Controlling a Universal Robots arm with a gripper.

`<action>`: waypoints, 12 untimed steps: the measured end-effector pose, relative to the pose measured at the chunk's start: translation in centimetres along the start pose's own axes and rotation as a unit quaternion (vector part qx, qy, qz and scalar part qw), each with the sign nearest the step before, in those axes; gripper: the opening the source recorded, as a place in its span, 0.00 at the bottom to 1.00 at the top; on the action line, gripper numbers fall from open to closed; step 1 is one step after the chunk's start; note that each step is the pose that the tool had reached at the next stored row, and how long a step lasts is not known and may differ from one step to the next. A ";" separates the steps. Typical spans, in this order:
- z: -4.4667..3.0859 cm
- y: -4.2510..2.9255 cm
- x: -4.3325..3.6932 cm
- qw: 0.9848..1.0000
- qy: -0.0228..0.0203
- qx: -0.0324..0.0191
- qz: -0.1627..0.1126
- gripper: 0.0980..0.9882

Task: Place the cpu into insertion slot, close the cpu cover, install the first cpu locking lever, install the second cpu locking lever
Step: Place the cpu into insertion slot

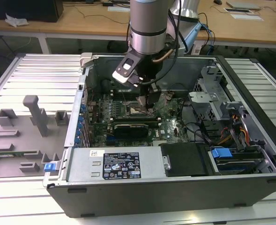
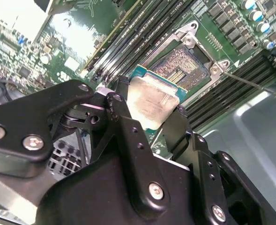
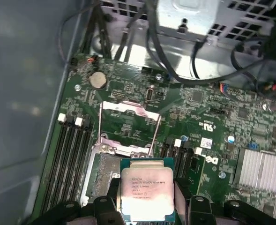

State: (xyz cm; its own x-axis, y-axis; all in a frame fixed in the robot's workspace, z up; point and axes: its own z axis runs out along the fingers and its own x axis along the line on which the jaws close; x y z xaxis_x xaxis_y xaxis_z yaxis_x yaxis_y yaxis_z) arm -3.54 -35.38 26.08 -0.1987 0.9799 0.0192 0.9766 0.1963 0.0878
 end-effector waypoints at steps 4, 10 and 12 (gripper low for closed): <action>0.16 -0.01 0.00 0.999 -0.003 -0.001 0.035 0.50; 0.48 -0.05 0.29 0.998 -0.005 -0.001 0.057 0.50; 0.59 -0.04 0.55 0.998 -0.005 -0.001 0.059 0.50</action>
State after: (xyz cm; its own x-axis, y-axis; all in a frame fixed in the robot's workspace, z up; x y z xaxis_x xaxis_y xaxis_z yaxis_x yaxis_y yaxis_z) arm -3.64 -34.83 25.50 -0.0810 0.9965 0.0192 0.9930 0.0791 0.0874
